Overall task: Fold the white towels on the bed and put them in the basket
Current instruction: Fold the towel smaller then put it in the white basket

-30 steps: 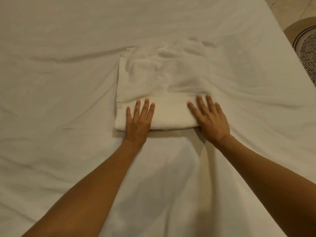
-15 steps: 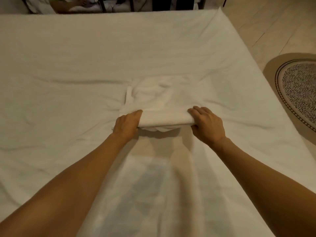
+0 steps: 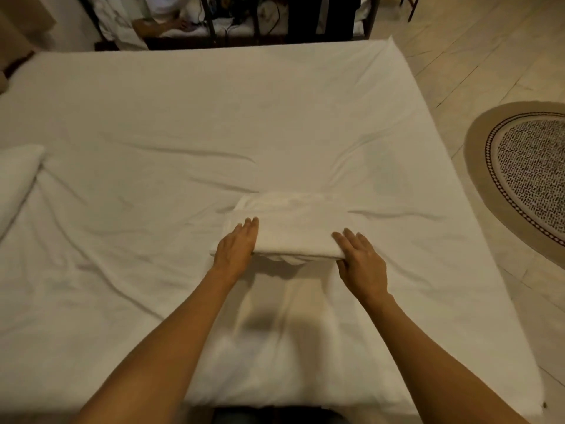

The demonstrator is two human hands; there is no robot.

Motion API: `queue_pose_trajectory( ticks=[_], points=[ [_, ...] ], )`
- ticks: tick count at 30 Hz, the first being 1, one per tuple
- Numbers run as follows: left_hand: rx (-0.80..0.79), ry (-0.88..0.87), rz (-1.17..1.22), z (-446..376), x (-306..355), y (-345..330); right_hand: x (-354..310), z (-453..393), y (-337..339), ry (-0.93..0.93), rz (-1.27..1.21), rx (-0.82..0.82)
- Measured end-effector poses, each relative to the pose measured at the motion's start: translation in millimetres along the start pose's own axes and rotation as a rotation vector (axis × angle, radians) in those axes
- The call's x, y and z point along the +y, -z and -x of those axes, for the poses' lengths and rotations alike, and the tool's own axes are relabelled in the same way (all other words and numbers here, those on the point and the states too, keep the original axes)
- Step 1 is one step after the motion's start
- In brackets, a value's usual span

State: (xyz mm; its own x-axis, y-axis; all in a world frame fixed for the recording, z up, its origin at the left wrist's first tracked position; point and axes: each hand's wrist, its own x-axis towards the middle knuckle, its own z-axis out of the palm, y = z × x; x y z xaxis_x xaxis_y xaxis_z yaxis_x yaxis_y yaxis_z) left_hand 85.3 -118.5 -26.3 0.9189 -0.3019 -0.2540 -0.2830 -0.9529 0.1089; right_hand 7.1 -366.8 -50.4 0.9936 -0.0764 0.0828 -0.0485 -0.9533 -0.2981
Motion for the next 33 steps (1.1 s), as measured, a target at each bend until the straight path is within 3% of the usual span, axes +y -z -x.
queue_pose_trajectory(
  ticks=[4, 11, 17, 23, 33],
  points=[
    [-0.012, 0.006, 0.060, 35.8, 11.1, -17.3, 3.1, 37.9, 1.3, -0.028, -0.008, -0.104],
    [-0.084, -0.024, 0.091, 71.7, 21.6, -26.7, 0.8, 82.7, 9.0, -0.163, -0.053, -0.112],
    [-0.072, -0.166, 0.054, 72.1, 18.4, -1.9, -20.1, 108.7, 33.4, -0.273, -0.068, 0.007],
    [0.050, -0.368, 0.064, 60.2, 36.8, 26.8, -41.9, 136.7, 66.5, -0.438, -0.013, 0.185],
    [0.067, -0.791, -0.018, 51.2, 155.1, 61.5, -11.9, 210.6, 140.5, -0.721, 0.180, 0.351]
  ],
)
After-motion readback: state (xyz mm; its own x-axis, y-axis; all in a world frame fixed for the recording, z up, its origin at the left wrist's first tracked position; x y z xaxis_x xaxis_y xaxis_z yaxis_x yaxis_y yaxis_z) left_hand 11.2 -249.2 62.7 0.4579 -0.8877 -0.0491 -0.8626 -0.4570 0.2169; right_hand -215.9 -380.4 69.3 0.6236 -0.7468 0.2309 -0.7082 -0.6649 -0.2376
